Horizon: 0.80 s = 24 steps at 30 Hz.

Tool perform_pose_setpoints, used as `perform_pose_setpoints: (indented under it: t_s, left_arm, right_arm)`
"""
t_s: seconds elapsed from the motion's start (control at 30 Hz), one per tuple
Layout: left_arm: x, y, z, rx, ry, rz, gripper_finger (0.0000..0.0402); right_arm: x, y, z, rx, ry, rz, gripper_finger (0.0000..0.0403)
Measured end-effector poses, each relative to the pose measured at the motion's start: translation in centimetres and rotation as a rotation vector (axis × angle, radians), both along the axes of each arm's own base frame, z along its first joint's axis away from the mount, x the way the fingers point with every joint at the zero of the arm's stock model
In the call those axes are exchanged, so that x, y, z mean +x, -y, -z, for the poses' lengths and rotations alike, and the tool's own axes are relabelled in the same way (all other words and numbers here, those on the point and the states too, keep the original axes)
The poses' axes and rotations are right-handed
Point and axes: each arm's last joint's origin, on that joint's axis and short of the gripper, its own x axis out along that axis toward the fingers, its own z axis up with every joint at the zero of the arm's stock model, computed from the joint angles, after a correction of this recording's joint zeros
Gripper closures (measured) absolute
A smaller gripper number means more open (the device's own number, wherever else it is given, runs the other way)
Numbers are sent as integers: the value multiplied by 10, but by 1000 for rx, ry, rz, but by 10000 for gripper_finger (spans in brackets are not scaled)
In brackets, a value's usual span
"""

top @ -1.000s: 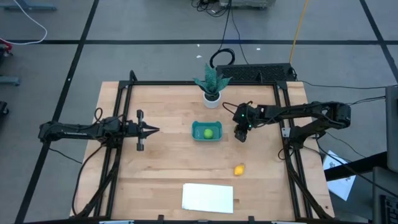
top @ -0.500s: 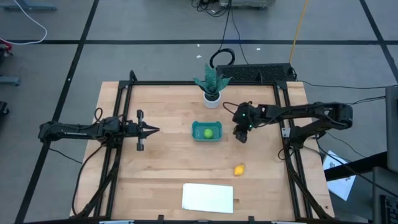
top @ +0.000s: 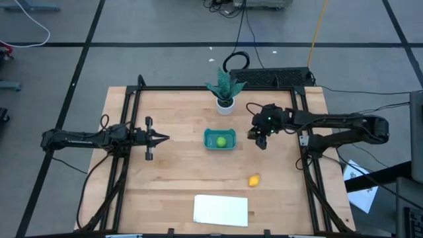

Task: Pick and placing Produce into tupperware
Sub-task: Put the red strawberry into the green bin

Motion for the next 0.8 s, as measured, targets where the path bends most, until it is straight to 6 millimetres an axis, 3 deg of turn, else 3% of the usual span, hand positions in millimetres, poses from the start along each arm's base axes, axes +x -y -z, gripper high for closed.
perform_pose_setpoints:
  t_s: [0.2, 0.6, 0.8]
  left_arm:
    - [0, 0, -1, 0, 8, 0, 376]
    - [0, 0, -2, 0, 23, -1, 376]
    - [0, 0, -2, 0, 22, -1, 376]
  right_arm:
    - [-4, -3, -9, 29, 34, -43, 264]
    - [8, -1, -55, -30, 125, -139, 265]
    - [9, 0, -60, -50, 137, -153, 264]
